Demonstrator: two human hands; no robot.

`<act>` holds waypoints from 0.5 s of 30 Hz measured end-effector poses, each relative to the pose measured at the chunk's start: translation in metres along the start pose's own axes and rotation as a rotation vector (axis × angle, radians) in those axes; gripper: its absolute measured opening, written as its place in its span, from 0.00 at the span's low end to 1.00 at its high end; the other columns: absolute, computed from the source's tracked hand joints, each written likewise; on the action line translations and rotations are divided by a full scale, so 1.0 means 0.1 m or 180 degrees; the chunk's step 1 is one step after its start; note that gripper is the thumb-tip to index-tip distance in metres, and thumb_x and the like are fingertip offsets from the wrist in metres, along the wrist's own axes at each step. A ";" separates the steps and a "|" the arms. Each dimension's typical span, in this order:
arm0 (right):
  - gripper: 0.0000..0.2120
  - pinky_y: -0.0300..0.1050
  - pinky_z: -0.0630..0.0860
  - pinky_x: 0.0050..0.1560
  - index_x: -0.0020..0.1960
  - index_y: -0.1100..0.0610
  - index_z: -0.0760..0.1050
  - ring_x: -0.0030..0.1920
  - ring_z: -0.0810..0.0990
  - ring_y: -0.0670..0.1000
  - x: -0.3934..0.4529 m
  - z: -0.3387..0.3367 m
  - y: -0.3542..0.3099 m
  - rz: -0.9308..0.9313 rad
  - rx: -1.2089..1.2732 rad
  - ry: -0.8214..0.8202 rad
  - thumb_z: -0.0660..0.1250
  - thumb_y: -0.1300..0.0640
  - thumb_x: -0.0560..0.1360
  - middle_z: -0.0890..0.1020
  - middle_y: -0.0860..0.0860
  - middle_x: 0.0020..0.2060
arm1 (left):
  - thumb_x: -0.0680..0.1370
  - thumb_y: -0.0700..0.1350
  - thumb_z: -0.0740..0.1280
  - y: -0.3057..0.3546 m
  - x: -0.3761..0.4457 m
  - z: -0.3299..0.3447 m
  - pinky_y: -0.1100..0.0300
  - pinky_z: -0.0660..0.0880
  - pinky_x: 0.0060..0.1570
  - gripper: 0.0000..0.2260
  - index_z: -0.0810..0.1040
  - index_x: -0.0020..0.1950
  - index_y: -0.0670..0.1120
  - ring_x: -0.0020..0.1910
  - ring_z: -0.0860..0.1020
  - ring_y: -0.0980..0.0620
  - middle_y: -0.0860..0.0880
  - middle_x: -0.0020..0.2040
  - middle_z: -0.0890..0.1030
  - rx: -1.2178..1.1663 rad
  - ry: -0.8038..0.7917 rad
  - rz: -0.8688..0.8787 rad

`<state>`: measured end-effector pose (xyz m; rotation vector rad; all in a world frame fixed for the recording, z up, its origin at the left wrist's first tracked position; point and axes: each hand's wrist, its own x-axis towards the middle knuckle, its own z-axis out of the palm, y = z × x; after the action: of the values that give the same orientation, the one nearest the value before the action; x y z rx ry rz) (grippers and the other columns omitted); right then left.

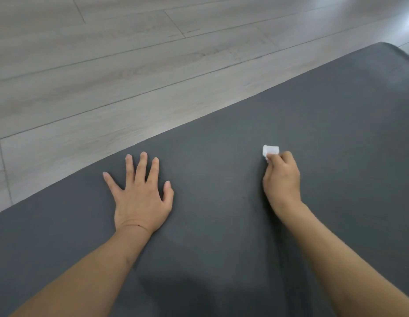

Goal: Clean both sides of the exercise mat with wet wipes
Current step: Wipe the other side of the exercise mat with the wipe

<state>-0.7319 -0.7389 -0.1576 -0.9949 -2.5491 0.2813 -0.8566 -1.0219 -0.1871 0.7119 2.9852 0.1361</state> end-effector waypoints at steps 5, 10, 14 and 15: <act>0.10 0.50 0.72 0.43 0.55 0.56 0.79 0.43 0.73 0.53 -1.33 -0.08 -0.96 -0.1985 0.0878 -0.1283 0.59 0.59 0.80 0.76 0.52 0.44 | 0.80 0.61 0.47 -0.02 -0.02 0.02 0.22 0.48 0.72 0.34 0.64 0.82 0.47 0.83 0.51 0.39 0.45 0.83 0.59 0.0144 0.0015 0.0185; 0.08 0.55 0.76 0.42 0.53 0.53 0.75 0.42 0.72 0.57 -0.18 -0.14 0.05 -0.1145 0.0107 -0.0361 0.61 0.63 0.77 0.73 0.55 0.42 | 0.80 0.60 0.48 -0.01 -0.01 0.04 0.23 0.48 0.74 0.33 0.63 0.82 0.47 0.84 0.50 0.41 0.46 0.83 0.59 0.0081 0.0113 0.0203; 0.08 0.52 0.73 0.46 0.52 0.53 0.75 0.45 0.71 0.54 -0.36 -0.09 -0.16 -0.0094 0.0297 -0.0265 0.59 0.63 0.80 0.70 0.51 0.45 | 0.81 0.57 0.52 -0.03 -0.05 0.04 0.29 0.51 0.77 0.29 0.69 0.80 0.48 0.83 0.57 0.45 0.48 0.82 0.64 -0.0088 0.0418 0.0787; 0.07 0.50 0.70 0.42 0.49 0.53 0.73 0.42 0.71 0.54 -0.62 -0.08 -0.38 -0.0345 0.0495 -0.0328 0.60 0.63 0.80 0.70 0.51 0.42 | 0.81 0.56 0.54 -0.03 -0.06 0.04 0.30 0.53 0.76 0.28 0.71 0.79 0.49 0.82 0.59 0.46 0.48 0.81 0.66 -0.0139 0.0521 0.1053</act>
<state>-0.7103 -0.8085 -0.1559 -0.8009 -2.6153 0.5033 -0.8524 -1.0274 -0.1914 1.2404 2.9746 0.2886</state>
